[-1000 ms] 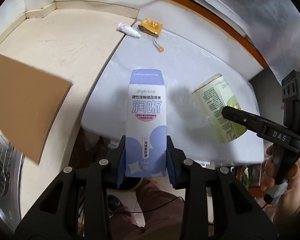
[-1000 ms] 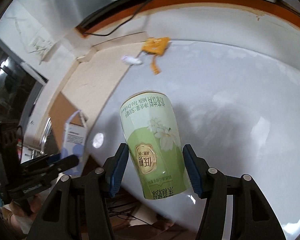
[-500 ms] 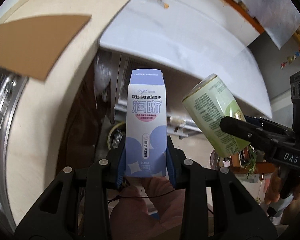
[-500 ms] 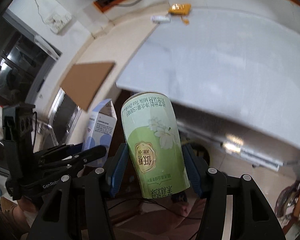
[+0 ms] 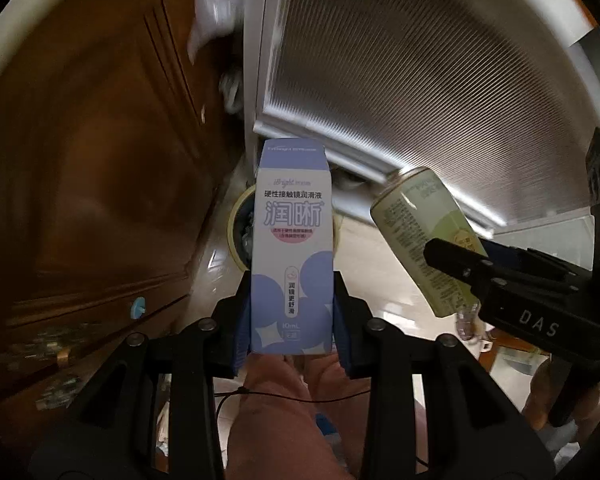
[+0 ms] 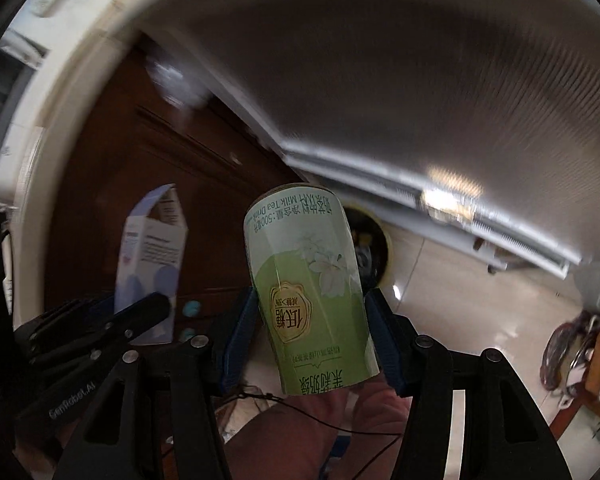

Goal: Collect trash
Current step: 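Carry the carton and can down over the trash bin, then open both grippers to drop the carton and can into the bin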

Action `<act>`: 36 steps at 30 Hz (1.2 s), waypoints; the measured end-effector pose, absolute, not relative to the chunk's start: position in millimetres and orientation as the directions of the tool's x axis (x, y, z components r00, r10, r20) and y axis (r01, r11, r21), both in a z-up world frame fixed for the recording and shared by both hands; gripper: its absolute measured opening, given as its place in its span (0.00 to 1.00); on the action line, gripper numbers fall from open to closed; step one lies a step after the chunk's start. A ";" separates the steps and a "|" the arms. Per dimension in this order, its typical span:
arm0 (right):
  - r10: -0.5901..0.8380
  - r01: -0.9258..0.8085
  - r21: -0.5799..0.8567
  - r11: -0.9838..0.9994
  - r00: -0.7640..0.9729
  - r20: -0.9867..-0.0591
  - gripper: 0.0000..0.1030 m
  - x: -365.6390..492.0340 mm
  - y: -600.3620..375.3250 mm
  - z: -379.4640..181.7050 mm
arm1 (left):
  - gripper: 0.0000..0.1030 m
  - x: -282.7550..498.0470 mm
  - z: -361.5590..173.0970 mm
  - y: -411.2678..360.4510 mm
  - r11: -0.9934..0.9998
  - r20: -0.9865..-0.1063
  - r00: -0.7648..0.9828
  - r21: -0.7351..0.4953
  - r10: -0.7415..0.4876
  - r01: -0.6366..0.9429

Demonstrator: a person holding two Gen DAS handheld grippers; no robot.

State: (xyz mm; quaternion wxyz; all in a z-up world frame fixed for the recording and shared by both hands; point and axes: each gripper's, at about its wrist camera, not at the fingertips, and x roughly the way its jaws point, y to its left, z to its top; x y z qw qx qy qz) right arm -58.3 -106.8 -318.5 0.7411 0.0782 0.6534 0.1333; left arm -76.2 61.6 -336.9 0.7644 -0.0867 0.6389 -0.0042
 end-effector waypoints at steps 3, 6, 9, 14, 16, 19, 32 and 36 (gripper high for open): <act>0.301 -0.072 0.296 0.952 0.058 -0.952 0.54 -52.9 -109.2 -373.4 | 0.30 -70.2 -393.4 60.1 0.980 -0.982 0.142 -0.145 -0.125 -0.138; 0.291 -0.056 0.290 0.955 0.021 -0.956 0.54 -47.3 -108.7 -424.6 | 0.30 -55.4 -444.4 61.1 0.974 -0.983 0.109 -0.163 -0.147 -0.160; 0.277 -0.040 0.277 0.960 -0.008 -0.961 0.54 -36.7 -104.8 -477.2 | 0.30 -38.3 -481.1 59.3 0.974 -0.986 0.085 -0.156 -0.144 -0.164; 0.255 -0.059 0.255 0.965 0.000 -0.967 0.56 -13.9 -98.9 -531.2 | 0.30 -16.8 -528.9 58.6 0.979 -0.990 0.074 -0.131 -0.121 -0.155; 0.247 -0.072 0.245 0.967 0.012 -0.969 0.57 2.0 -93.4 -549.4 | 0.30 -7.2 -544.2 58.8 0.983 -0.992 0.075 -0.109 -0.099 -0.149; 0.228 -0.084 0.223 0.971 0.044 -0.973 0.58 16.3 -90.4 -568.7 | 0.31 -3.4 -554.1 60.9 0.986 -0.994 0.085 -0.086 -0.074 -0.144; 0.202 -0.125 0.192 0.973 0.071 -0.977 0.67 30.7 -73.7 -590.4 | 0.61 11.2 -562.8 77.7 0.989 -0.997 0.075 -0.027 -0.016 -0.147; 0.193 -0.155 0.179 0.972 0.082 -0.978 0.67 23.9 -71.9 -586.9 | 0.61 5.4 -550.3 78.8 0.990 -0.997 0.077 -0.034 -0.024 -0.139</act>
